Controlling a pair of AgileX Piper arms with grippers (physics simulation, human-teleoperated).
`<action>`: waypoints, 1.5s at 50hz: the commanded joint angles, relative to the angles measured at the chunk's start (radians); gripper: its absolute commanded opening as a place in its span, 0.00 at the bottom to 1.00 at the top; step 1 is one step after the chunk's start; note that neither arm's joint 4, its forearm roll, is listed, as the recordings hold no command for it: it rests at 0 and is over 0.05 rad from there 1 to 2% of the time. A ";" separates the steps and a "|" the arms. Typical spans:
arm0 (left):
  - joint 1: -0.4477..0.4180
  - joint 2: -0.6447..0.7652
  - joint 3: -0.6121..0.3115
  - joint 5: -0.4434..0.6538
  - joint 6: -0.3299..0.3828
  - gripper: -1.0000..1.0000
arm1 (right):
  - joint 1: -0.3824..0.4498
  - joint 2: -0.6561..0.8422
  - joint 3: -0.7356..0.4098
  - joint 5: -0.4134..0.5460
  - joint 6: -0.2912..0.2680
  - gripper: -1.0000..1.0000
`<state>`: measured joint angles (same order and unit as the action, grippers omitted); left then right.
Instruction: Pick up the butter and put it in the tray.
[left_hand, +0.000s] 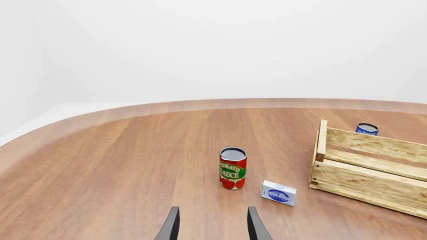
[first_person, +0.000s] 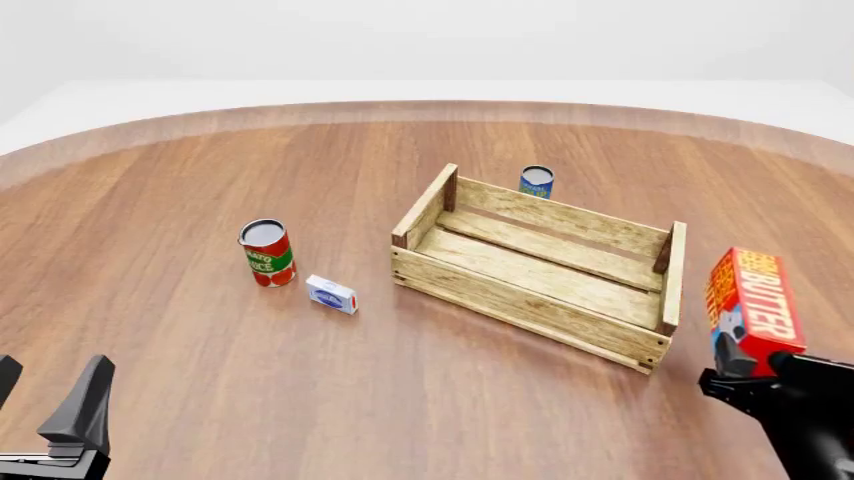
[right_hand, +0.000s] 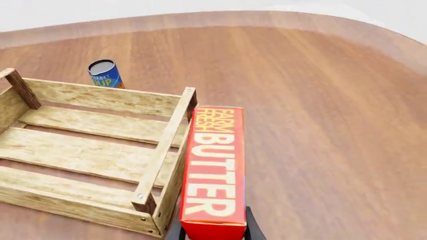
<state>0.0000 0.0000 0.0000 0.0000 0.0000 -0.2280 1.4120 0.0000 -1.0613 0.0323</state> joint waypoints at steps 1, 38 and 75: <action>0.000 0.000 0.000 0.000 0.000 1.00 | 0.008 -0.229 0.000 0.182 0.019 0.00; 0.000 0.000 0.000 0.000 0.000 1.00 | 0.094 -0.607 -0.097 0.593 0.003 0.00; 0.000 0.000 0.000 0.000 0.000 1.00 | 0.172 -0.705 -0.270 0.831 -0.012 0.00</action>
<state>0.0000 0.0000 0.0000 0.0000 0.0000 -0.0719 0.7178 -0.2028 -0.2663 0.0098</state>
